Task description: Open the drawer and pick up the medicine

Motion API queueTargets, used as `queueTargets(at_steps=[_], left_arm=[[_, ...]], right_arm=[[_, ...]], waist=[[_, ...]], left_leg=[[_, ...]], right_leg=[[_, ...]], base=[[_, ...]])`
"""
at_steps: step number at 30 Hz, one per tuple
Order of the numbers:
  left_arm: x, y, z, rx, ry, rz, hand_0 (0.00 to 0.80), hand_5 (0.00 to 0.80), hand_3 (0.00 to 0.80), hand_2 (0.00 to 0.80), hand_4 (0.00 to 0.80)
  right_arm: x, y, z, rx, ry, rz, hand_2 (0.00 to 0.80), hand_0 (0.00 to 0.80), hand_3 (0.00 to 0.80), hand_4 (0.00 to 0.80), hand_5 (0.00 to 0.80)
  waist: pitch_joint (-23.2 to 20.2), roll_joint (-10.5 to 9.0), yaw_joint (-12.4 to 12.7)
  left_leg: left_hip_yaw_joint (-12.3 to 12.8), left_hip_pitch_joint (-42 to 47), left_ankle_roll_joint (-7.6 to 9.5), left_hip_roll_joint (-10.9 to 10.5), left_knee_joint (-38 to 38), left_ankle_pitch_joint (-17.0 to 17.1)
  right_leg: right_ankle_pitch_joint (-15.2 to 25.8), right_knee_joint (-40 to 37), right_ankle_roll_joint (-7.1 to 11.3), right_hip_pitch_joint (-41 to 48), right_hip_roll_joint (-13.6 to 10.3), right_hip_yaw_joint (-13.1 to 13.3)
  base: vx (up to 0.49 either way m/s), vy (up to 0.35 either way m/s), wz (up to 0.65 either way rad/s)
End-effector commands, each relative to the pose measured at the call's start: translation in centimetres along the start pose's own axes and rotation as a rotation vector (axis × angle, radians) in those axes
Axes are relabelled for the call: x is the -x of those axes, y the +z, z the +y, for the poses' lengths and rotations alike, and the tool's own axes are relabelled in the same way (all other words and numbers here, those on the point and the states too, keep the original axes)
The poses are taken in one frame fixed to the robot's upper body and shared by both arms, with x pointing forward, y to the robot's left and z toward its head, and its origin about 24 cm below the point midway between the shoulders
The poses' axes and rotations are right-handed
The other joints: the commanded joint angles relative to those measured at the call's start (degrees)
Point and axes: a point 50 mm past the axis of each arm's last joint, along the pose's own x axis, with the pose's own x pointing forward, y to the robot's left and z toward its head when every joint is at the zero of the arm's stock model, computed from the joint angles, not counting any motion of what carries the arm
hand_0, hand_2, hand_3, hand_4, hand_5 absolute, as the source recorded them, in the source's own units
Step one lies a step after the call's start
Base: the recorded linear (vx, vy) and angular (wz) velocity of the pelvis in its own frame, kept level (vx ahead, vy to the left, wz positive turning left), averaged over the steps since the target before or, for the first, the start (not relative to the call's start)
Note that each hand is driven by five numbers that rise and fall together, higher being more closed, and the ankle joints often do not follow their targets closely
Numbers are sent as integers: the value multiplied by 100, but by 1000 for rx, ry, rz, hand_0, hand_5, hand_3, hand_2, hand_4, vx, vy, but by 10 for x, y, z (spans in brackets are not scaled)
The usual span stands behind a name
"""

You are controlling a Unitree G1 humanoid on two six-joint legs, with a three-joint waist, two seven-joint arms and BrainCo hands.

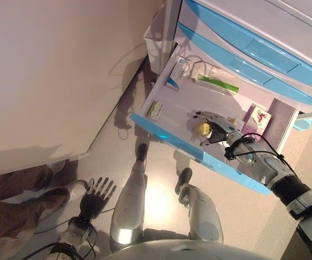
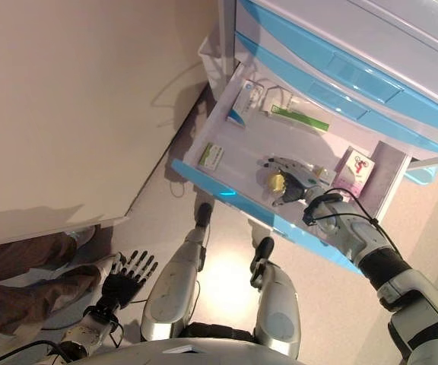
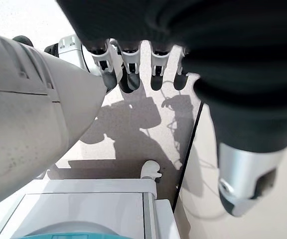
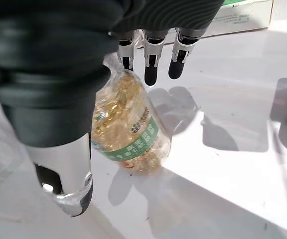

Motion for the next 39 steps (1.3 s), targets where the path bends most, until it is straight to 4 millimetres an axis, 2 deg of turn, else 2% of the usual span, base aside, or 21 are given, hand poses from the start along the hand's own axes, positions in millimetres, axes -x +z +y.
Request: queueTargets(at_steps=[1, 19, 20, 21, 22, 23, 39], left_arm=[[4, -11, 3, 15, -7, 39, 0, 0, 0, 0, 0], [4, -14, 2, 26, -6, 44, 0, 0, 0, 0, 0], [4, -14, 2, 26, -5, 45, 0, 0, 0, 0, 0], [4, -14, 2, 26, -5, 44, 0, 0, 0, 0, 0], [4, -14, 2, 27, -6, 44, 0, 0, 0, 0, 0], [3, -14, 2, 28, -6, 43, 0, 0, 0, 0, 0], [4, -14, 3, 30, -9, 43, 0, 0, 0, 0, 0]], right_arm=[[0, 5, -7, 13, -55, -31, 0, 0, 0, 0, 0], [-1, 0, -4, 8, -58, -4, 0, 0, 0, 0, 0], [-1, 0, -4, 8, -59, -6, 408, 408, 408, 408, 408], [-1, 0, -5, 7, -61, -8, 474, 474, 474, 474, 474], [-1, 1, -5, 6, -63, -10, 753, 753, 753, 753, 753], [-1, 1, -6, 5, -63, -12, 800, 800, 800, 800, 800], [-2, 3, -6, 2, -67, -26, 800, 800, 800, 800, 800]], waist=[[-168, -17, 25], [-184, 19, -1], [-186, 20, 1], [-185, 19, 4], [-183, 18, 4], [-181, 20, 5], [-181, 17, 9]], left_leg=[[120, -87, 34, -23, 498, -802], [141, -75, 39, -16, 504, -790], [140, -76, 40, -14, 508, -791], [138, -77, 41, -15, 510, -792], [135, -78, 43, -17, 511, -793], [132, -75, 46, -19, 505, -792], [135, -78, 52, -20, 515, -796]], right_leg=[[454, -89, 0, -360, 59, 127], [449, -58, -10, -373, 52, 149], [449, -54, -10, -375, 52, 146], [450, -52, -10, -376, 52, 144], [451, -52, -11, -378, 53, 144], [452, -56, -11, -376, 55, 146], [452, -46, -10, -382, 53, 152]], base=[[0, 0, 0], [0, 0, 0], [0, 0, 0], [0, 0, 0], [0, 0, 0], [0, 0, 0], [0, 0, 0]])
